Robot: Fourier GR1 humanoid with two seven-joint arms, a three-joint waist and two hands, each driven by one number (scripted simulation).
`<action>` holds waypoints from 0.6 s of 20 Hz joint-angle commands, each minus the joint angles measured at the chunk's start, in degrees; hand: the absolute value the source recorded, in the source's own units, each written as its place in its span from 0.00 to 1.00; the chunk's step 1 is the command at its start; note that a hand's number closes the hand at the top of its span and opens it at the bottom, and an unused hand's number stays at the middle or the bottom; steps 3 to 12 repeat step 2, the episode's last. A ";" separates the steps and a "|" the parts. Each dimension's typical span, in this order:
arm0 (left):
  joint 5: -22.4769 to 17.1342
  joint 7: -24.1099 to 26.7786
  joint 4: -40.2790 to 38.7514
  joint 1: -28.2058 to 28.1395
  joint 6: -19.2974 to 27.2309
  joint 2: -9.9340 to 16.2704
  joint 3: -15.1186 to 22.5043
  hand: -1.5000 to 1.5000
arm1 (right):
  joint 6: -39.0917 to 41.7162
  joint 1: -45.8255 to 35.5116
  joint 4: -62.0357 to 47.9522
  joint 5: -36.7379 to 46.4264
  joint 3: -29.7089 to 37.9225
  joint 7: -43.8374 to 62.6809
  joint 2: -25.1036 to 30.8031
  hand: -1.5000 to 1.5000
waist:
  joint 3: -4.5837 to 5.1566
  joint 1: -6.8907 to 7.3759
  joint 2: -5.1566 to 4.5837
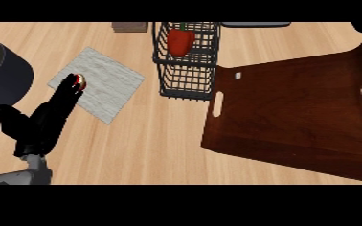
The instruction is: Pick the bell pepper from the tray and place it in the tiered basket
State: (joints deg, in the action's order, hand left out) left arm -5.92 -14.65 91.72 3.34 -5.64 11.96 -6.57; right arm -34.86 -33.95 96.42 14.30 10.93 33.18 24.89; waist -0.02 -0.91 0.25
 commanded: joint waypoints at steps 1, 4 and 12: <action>0.57 0.34 0.00 -0.22 0.78 -0.62 -0.35 0.50 | 6.04 9.14 6.74 -6.71 6.00 -2.12 3.96 0.00 | -0.01 0.27 -0.10; -1.30 -2.14 4.17 -1.99 -0.64 0.22 -0.52 0.50 | 7.73 11.98 8.51 -9.30 8.48 -4.04 5.08 0.00 | -0.04 0.25 0.00; -1.30 -2.14 4.17 -1.99 -0.64 0.22 -0.52 0.50 | 7.73 11.98 8.51 -9.30 8.48 -4.04 5.08 0.00 | -0.04 0.25 0.00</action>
